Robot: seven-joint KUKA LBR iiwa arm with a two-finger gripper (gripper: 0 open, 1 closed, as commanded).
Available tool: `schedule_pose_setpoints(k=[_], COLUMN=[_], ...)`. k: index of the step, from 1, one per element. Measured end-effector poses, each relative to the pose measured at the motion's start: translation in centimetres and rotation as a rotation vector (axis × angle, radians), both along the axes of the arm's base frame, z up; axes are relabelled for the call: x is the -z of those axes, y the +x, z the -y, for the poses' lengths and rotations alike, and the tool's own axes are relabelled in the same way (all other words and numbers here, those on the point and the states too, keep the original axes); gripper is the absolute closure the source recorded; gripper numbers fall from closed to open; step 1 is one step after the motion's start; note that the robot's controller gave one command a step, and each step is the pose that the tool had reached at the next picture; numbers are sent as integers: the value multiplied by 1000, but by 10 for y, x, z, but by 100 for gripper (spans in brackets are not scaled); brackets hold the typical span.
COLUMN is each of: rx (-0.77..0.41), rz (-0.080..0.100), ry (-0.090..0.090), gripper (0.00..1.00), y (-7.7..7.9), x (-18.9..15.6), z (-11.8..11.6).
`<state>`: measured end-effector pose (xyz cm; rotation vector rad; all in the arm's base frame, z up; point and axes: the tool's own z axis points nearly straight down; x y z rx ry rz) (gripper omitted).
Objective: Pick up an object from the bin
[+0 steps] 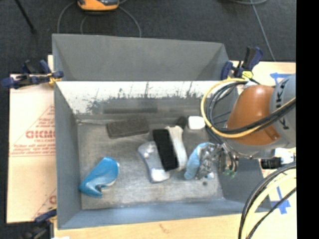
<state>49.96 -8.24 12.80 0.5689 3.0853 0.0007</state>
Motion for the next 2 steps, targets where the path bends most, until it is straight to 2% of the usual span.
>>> schedule_pose_setpoints(k=[2], rx=[-2], rz=[-2], ry=[0], gripper=[100], y=[0], x=[-22], z=[0])
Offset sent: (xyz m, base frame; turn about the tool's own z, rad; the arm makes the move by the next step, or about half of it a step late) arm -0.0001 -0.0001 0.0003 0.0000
